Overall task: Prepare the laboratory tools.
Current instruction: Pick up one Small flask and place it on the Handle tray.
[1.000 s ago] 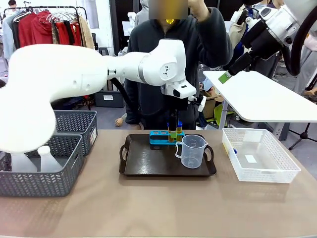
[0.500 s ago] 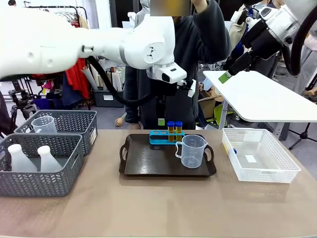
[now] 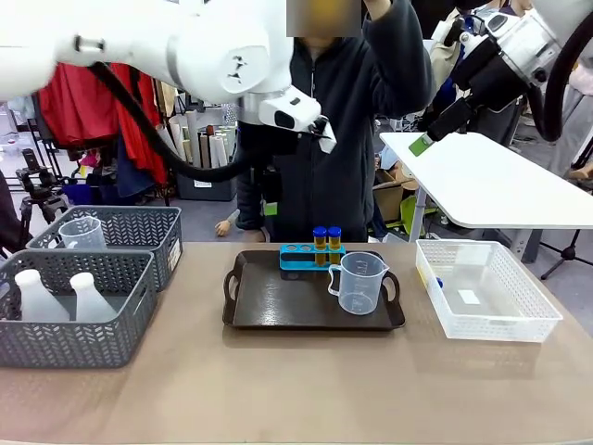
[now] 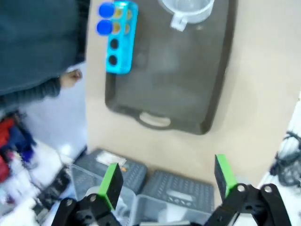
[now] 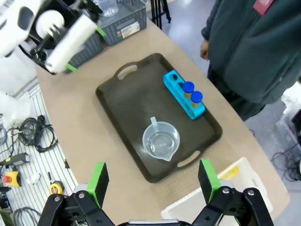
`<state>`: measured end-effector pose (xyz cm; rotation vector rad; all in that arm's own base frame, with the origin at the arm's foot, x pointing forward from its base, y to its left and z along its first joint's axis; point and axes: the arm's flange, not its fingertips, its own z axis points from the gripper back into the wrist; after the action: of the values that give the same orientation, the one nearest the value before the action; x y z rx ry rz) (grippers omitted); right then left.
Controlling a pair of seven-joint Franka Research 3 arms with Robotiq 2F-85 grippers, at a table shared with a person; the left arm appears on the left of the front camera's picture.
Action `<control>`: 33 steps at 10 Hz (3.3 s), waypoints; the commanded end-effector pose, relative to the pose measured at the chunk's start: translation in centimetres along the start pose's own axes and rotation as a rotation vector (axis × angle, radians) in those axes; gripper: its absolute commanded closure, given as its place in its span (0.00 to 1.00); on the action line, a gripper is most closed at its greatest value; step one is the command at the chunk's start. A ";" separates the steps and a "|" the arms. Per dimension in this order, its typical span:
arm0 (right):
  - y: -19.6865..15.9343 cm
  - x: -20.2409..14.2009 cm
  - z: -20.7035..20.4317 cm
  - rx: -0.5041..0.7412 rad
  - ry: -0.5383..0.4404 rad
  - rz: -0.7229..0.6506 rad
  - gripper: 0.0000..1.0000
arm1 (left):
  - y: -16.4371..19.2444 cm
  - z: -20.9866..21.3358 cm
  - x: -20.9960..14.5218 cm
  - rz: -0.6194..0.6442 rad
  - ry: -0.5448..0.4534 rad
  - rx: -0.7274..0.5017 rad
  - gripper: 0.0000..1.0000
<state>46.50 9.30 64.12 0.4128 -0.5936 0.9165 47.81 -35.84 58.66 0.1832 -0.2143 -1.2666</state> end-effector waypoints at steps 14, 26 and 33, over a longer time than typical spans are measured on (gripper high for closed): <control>0.0 0.0 0.2 0.006 -0.005 0.003 0.00 | 1.0 3.9 -12.7 0.706 0.058 0.113 0.00; 0.0 0.0 0.2 0.006 -0.005 0.003 0.00 | 3.4 -4.6 -33.7 1.266 -0.033 -0.002 0.00; 0.0 0.0 0.2 0.006 -0.005 0.003 0.00 | 4.3 -12.2 -35.4 1.284 0.075 -0.113 0.00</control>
<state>46.48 9.29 64.13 0.4124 -0.5931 0.9167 44.86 -1.11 45.86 0.0030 -0.1290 -0.0005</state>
